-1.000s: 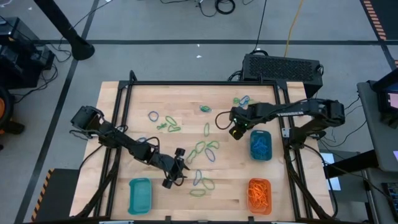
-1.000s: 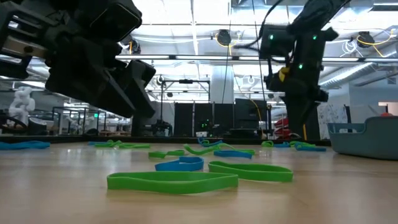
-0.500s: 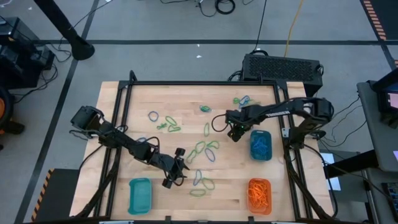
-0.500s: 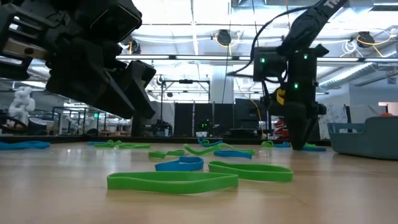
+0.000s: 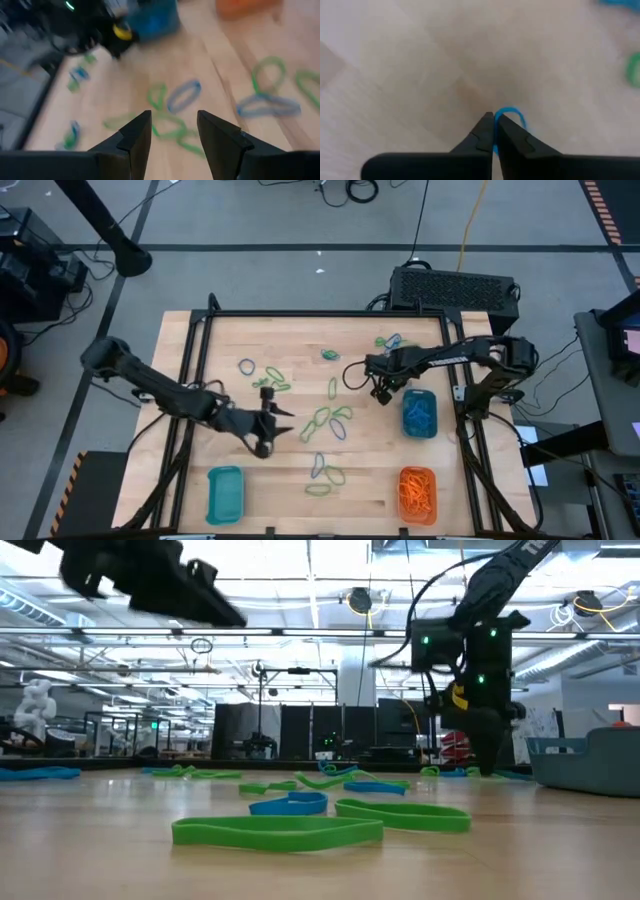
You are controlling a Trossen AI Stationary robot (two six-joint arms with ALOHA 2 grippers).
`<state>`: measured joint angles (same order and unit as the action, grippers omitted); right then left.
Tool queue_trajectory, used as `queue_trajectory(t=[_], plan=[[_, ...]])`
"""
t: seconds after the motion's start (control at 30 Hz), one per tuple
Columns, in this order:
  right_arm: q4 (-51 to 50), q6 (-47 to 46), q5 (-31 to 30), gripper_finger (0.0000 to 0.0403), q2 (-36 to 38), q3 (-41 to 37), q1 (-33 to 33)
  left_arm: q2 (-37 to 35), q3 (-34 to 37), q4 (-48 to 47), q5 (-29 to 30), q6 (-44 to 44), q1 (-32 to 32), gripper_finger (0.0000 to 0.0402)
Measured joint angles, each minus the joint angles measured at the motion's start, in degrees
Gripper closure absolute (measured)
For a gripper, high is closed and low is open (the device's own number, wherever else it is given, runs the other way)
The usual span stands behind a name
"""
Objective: Sort rubber bands into baskets
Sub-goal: Put the blue rubber band into the dark blue bin
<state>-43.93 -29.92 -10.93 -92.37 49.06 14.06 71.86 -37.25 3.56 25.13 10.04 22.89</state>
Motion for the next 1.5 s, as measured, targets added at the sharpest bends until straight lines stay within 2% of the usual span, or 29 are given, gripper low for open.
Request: queue_trajectory(t=[0.2,0.4,0.63,0.8,1.0,1.5], plan=[[-4.3,-2.4,3.0,0.0401,5.1,2.0,-2.7,-5.0,7.4,11.6,-8.8,1.9,-5.2,0.0233],[-9.0,-6.9,4.8,0.0402,9.3,7.1,-8.7,-6.5,13.3,16.5,-11.4,-0.6,-11.3,0.0233],[-23.1,-17.4,5.8,0.0402,9.8,12.5,-17.8,-6.5,16.7,19.2,-16.3,-3.8,-15.9,0.0233],[-26.0,-24.0,8.2,0.0403,9.8,12.5,-23.4,-6.4,17.0,19.8,-19.7,-3.8,-16.3,0.0233],[-28.4,-28.4,8.1,0.0403,9.8,12.5,-27.0,-6.4,17.0,21.9,-21.5,-5.0,-16.3,0.0233],[-28.9,-28.6,8.1,0.0401,9.8,7.0,-27.4,-6.4,17.0,21.6,-22.0,-5.2,-16.2,0.0233]])
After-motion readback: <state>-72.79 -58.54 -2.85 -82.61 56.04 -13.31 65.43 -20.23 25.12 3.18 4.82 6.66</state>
